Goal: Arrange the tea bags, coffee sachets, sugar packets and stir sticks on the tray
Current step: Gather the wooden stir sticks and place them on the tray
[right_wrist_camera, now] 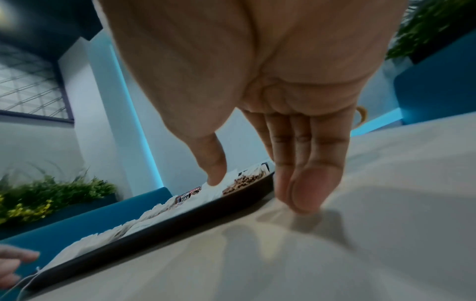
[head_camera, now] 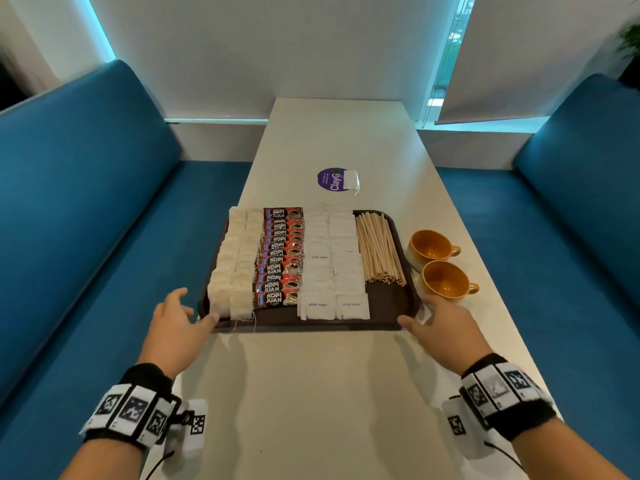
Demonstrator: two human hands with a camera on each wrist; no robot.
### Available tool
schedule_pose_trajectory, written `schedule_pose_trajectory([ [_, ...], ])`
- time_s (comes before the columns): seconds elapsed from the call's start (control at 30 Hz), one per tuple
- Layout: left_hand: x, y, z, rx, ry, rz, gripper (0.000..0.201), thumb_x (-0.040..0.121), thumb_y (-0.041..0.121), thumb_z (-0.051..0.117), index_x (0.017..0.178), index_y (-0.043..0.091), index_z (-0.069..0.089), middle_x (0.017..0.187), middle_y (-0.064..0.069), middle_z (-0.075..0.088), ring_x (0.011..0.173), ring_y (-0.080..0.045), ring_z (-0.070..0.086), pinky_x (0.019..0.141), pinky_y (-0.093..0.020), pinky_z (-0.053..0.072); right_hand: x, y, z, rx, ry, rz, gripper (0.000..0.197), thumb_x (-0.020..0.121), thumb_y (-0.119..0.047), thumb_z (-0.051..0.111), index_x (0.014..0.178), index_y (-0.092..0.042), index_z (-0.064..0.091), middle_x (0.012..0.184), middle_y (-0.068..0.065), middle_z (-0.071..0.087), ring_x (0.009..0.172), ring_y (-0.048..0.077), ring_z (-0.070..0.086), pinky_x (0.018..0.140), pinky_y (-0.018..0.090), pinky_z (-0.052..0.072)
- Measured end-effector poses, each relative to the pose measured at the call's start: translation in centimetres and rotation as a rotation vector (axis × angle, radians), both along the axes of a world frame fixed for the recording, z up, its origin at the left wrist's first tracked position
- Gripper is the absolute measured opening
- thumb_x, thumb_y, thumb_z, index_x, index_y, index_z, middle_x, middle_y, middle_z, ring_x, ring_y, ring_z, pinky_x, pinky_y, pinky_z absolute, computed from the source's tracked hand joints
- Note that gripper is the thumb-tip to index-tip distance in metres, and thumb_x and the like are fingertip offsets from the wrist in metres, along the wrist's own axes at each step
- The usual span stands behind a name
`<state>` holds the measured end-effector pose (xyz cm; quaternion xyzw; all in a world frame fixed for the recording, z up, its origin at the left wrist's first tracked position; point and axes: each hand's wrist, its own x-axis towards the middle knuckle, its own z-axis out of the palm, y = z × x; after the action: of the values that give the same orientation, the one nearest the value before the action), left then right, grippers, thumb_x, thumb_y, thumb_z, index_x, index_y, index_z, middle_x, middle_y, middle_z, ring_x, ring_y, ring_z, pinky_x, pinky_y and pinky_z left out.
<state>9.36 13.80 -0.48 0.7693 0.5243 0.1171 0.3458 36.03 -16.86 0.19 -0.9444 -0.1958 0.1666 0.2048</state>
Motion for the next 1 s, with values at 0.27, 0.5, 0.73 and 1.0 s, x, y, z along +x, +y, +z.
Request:
schedule_pose_trajectory([
  [0.27,1.2,-0.9,-1.3,-0.006,0.068,-0.061,0.073,0.087,0.026,0.078,0.148,0.008,0.04,0.138,-0.014,0.053,0.141,-0.034,0.037,0.109,-0.049,0.036,-1.2,0.8,-0.8,0.151,0.123,-0.111,0.072,0.088,-0.039,0.078,0.147,-0.012,0.047,0.105,-0.001,0.07,0.108,0.022,0.065,0.092,0.033,0.05],
  [0.5,1.6,0.8,-1.3,0.028,0.091,-0.134,0.04,0.083,0.028,0.079,0.115,0.017,0.058,0.103,0.002,0.061,0.118,-0.034,0.054,0.096,-0.05,0.048,-0.9,2.1,-1.1,0.232,0.146,-0.158,0.064,0.089,-0.028,0.077,0.144,-0.012,0.049,0.12,0.003,0.068,0.114,0.022,0.063,0.091,0.032,0.051],
  [0.73,4.4,4.8,-1.9,-0.004,0.087,-0.095,0.032,0.081,0.029,0.079,0.104,0.023,0.059,0.094,0.0,0.065,0.109,-0.033,0.06,0.092,-0.05,0.053,1.3,5.6,-2.7,0.22,0.126,-0.141,0.072,0.092,-0.035,0.072,0.153,-0.018,0.037,0.141,0.006,0.06,0.124,0.027,0.061,0.099,0.043,0.056],
  [1.0,8.1,8.0,-2.7,-0.038,-0.024,0.016,0.046,0.08,0.017,0.084,0.103,0.034,0.049,0.109,-0.004,0.048,0.096,-0.03,0.066,0.092,-0.049,0.057,4.7,9.4,-5.0,0.278,0.087,-0.166,0.045,0.088,-0.041,0.064,0.124,-0.018,0.051,0.09,0.01,0.071,0.075,0.032,0.072,0.071,0.052,0.063],
])
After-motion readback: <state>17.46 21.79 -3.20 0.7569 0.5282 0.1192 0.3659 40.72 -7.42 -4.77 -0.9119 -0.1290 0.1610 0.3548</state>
